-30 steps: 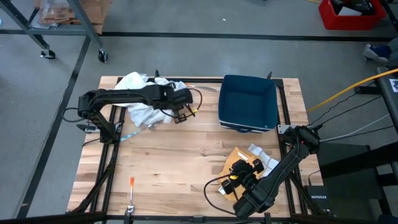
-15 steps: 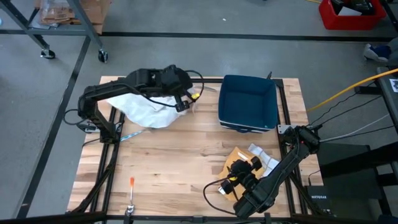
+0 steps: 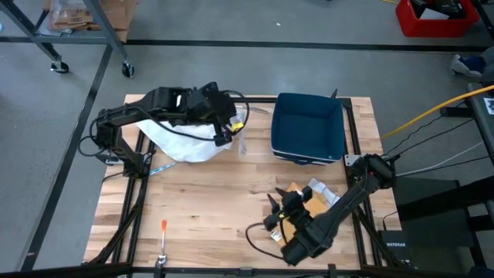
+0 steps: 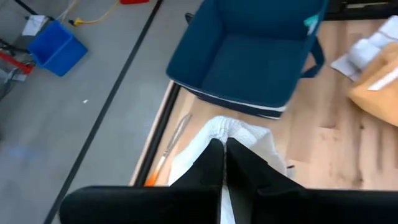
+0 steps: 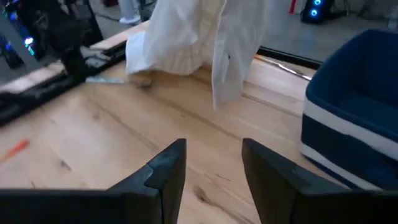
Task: Fold towel
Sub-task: Fold the white-and-gray checkered towel
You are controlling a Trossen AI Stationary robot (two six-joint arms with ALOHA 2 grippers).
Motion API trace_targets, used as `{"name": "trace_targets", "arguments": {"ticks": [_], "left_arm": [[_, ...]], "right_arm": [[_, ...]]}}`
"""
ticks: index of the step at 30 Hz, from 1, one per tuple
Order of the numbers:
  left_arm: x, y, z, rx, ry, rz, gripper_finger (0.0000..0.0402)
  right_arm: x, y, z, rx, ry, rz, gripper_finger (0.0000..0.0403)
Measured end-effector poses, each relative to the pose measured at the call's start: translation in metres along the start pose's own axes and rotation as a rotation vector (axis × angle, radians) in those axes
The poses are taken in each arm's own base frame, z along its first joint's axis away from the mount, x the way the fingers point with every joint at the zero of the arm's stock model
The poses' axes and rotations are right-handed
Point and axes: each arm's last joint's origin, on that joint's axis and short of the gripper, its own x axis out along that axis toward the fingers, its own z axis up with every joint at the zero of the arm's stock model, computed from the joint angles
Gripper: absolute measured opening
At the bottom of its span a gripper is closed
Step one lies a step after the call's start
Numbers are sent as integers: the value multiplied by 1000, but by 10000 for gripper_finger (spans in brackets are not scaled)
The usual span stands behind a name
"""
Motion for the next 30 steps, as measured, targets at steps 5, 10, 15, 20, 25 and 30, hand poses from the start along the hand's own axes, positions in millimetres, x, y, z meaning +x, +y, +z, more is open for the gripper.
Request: {"name": "trace_targets", "arguments": {"ticks": [5, 10, 15, 20, 25, 30], "left_arm": [[-7, -15, -2, 13, 9, -40, 0], [-15, -31, -4, 4, 16, -82, 0], [-26, -42, -6, 18, 3, -119, 0], [-38, -48, -8, 32, -20, -148, 0], [-51, -49, -10, 8, -42, -172, 0], [-65, -46, -13, -11, -73, -192, 0]], "right_arm": [[23, 5, 9, 93, 35, -37, 161], [46, 7, 17, 129, 130, -86, 161], [63, 15, 24, 62, 175, -56, 161], [73, 27, 31, -77, 173, 38, 161], [81, 36, 35, -139, 240, 132, 161], [81, 45, 39, -168, 247, 228, 161]]}}
